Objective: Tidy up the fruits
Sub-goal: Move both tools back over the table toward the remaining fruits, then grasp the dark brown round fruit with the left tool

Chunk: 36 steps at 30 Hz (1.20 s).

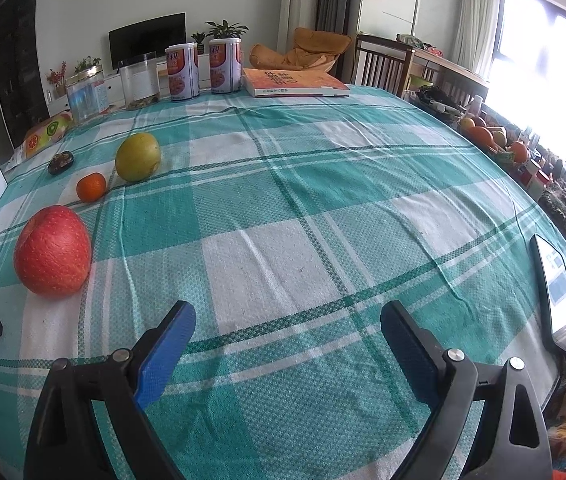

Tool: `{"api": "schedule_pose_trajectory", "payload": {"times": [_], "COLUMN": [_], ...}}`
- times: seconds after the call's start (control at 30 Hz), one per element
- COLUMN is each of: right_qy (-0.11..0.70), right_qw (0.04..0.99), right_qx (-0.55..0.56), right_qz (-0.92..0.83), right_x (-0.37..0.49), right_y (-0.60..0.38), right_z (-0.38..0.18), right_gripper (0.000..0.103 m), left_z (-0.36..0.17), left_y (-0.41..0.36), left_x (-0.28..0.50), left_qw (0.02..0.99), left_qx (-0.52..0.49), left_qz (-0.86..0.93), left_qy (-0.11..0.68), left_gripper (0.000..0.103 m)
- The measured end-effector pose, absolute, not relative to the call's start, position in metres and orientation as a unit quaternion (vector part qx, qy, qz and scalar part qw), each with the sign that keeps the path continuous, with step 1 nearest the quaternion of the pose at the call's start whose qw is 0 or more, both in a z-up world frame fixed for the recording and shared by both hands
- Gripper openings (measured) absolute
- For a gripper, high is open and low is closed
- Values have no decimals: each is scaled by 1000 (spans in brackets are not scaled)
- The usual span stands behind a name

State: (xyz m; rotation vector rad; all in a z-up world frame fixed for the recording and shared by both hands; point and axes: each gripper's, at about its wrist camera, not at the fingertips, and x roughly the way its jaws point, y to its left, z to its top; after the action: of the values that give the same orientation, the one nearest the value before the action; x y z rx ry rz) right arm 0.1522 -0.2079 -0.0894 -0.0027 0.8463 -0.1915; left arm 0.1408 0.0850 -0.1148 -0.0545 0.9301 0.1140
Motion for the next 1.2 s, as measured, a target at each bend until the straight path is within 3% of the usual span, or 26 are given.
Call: {"api": "schedule_pose_trajectory", "payload": {"times": [0.93, 1.2], "right_qy": [451, 457], "right_qw": [887, 884], "right_qx": [20, 30], "right_qz": [-98, -91], "right_x": [160, 163], "right_y": [-218, -220], "right_z": [-107, -108], "right_gripper": [97, 100], "left_z": [-112, -61], "left_y": [88, 115], "left_x": [148, 183], "left_qw": [884, 890], "left_qx": [-27, -176], "left_qz": [43, 48], "left_qy": [465, 418], "left_gripper": [101, 101]}}
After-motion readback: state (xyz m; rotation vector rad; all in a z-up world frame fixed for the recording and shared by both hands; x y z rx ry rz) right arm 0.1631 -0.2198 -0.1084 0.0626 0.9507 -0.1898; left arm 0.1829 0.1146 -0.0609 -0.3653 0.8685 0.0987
